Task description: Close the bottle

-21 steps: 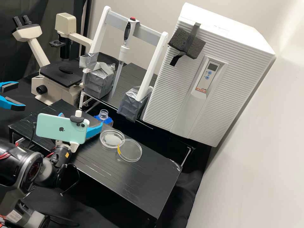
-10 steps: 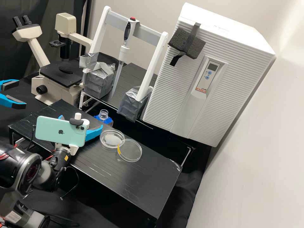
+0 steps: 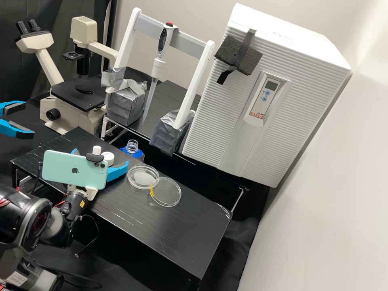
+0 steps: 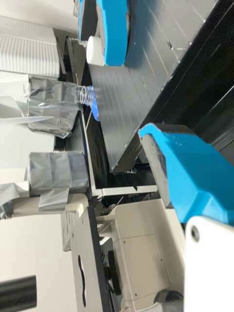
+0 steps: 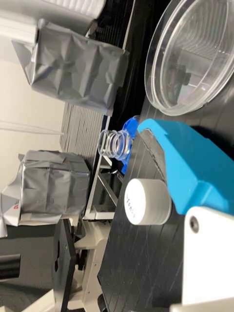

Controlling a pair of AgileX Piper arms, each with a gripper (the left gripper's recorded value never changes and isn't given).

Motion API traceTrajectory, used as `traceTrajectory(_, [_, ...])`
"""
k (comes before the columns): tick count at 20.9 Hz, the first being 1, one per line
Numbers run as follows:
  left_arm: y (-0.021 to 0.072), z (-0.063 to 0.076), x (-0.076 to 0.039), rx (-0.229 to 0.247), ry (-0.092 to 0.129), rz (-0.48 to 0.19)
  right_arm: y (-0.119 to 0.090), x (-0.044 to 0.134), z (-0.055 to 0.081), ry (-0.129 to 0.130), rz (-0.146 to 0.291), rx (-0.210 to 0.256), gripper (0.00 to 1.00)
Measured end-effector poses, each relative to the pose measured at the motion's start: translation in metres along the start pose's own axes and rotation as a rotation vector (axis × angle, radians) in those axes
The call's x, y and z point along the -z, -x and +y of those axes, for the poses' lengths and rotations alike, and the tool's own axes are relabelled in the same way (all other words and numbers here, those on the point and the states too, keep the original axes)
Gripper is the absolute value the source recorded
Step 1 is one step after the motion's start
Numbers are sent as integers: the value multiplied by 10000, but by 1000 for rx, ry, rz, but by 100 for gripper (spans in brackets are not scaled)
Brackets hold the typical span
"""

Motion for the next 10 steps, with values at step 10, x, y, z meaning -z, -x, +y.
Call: traceTrajectory(10, [-5, -14, 10, 5, 7, 2, 3, 7, 4, 1, 4, -2, 0])
